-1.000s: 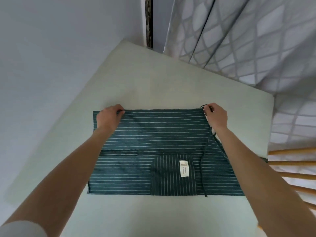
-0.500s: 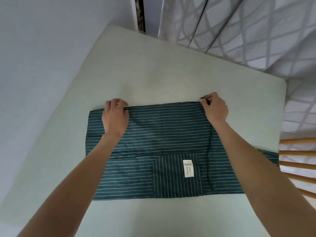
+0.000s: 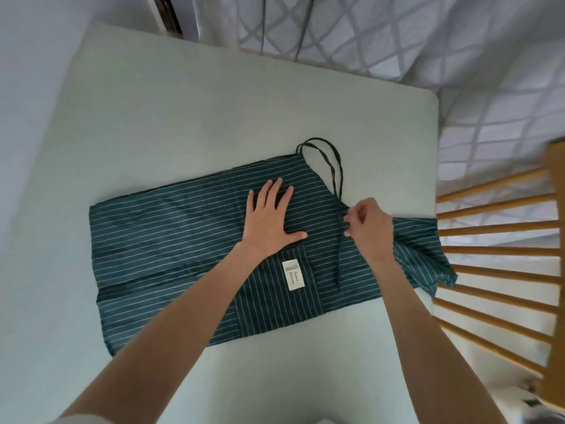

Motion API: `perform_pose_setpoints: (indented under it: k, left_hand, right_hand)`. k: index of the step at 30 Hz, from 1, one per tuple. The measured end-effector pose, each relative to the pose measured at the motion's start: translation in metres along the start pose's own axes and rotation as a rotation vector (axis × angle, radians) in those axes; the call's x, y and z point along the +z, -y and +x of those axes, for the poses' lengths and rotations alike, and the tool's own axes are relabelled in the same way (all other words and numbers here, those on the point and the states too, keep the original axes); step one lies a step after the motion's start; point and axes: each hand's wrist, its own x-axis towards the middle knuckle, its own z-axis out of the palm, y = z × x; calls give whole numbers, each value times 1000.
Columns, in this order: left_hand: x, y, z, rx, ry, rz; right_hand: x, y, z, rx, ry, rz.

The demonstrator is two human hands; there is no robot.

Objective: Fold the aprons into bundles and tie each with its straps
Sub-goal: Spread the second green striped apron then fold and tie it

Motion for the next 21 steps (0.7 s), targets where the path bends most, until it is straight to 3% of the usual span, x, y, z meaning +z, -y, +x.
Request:
perform_pose_setpoints:
  k: [3,7,9,15,18,21]
  left_hand:
    - [4,1,-1,0,-2,-9]
    - [5,-1,-1,-14,9,-29]
    - [5,0,-2,-18,7,-29]
    - [2,-3,0,-36,-4,-52]
    - [0,-8,2,-53,6,-90]
    - [-4,-22,5,-118,51,-117]
  right_hand:
    - [-31,12,31,-7,-46,48]
    - [-30,16,35,-67,348,-608]
    - [-14,5,20,-83,440,-717]
    - [-28,-13,22,-9,136,-43]
    - [-57,-4,62,-48,-142,82]
    - [-75,-5,88,-31,-161,282]
